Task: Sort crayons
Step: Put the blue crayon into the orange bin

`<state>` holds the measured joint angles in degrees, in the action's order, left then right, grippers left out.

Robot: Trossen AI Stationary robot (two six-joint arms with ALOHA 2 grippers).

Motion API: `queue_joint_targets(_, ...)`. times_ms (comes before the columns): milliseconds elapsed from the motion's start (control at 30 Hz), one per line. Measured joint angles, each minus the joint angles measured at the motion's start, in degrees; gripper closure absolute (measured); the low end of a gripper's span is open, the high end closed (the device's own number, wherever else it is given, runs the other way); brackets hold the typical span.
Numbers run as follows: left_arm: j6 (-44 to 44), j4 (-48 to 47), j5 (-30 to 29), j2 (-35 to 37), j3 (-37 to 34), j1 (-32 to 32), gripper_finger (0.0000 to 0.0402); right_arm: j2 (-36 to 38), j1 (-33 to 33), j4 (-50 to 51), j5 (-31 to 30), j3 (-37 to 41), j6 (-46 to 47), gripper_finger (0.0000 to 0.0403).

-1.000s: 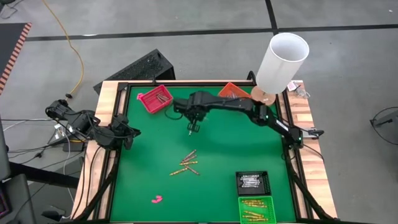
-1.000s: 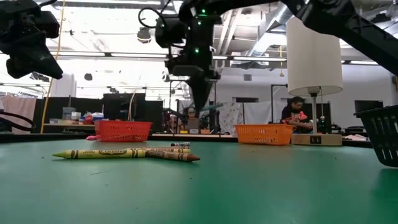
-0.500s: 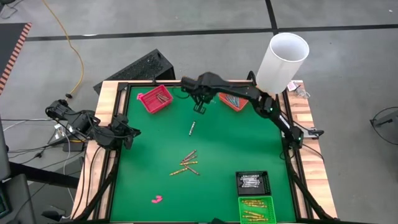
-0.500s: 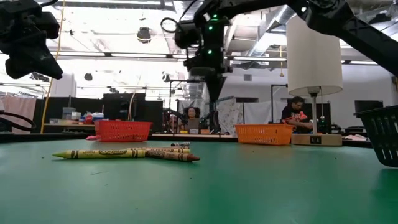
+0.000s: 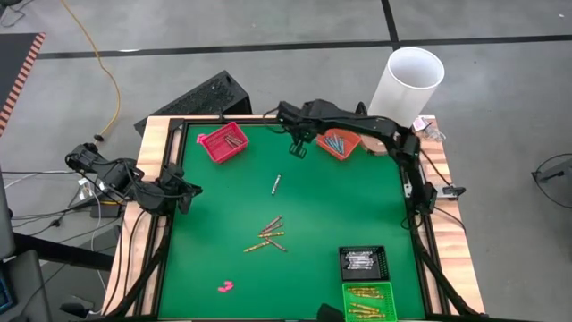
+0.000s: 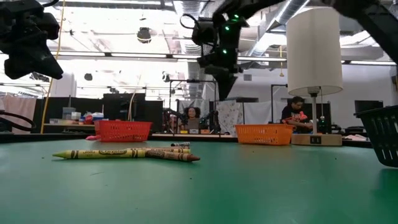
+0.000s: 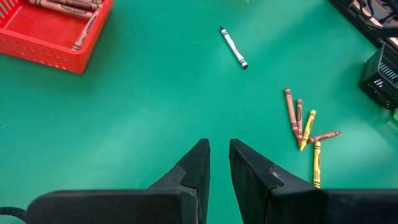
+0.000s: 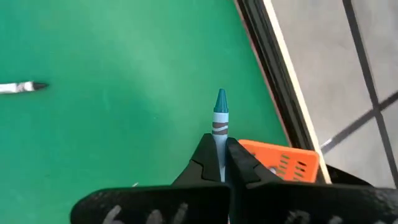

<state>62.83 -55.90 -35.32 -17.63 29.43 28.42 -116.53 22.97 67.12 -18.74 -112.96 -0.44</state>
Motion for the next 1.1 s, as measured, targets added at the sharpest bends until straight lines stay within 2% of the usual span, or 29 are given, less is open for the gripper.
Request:
queue_joint_targets(167,0.02,0.0,-2.17,0.0,0.0,-0.01,0.0352,7.55,2.53,-12.04,2.15,14.25,0.31,0.0403)
queue_joint_targets(367,1.4,-0.03,-6.03,0.01,0.0,0.01,0.0352,11.26,6.03,-15.91,2.39,24.22,-1.56,0.0403)
queue_joint_targets(667,2.93,-0.09,-8.4,0.0,0.0,-0.01,0.0352,9.15,10.27,-21.14,4.05,27.09,-3.2,0.0403)
queue_joint_targets(767,2.99,-0.11,-8.66,0.02,0.0,-0.01,0.0352,8.26,11.72,-21.06,6.9,27.14,-2.63,0.0403)
queue_joint_targets(1100,3.0,-0.27,-10.7,0.0,0.0,-0.01,0.0352,7.58,12.72,-18.19,6.8,27.09,0.96,0.0386)
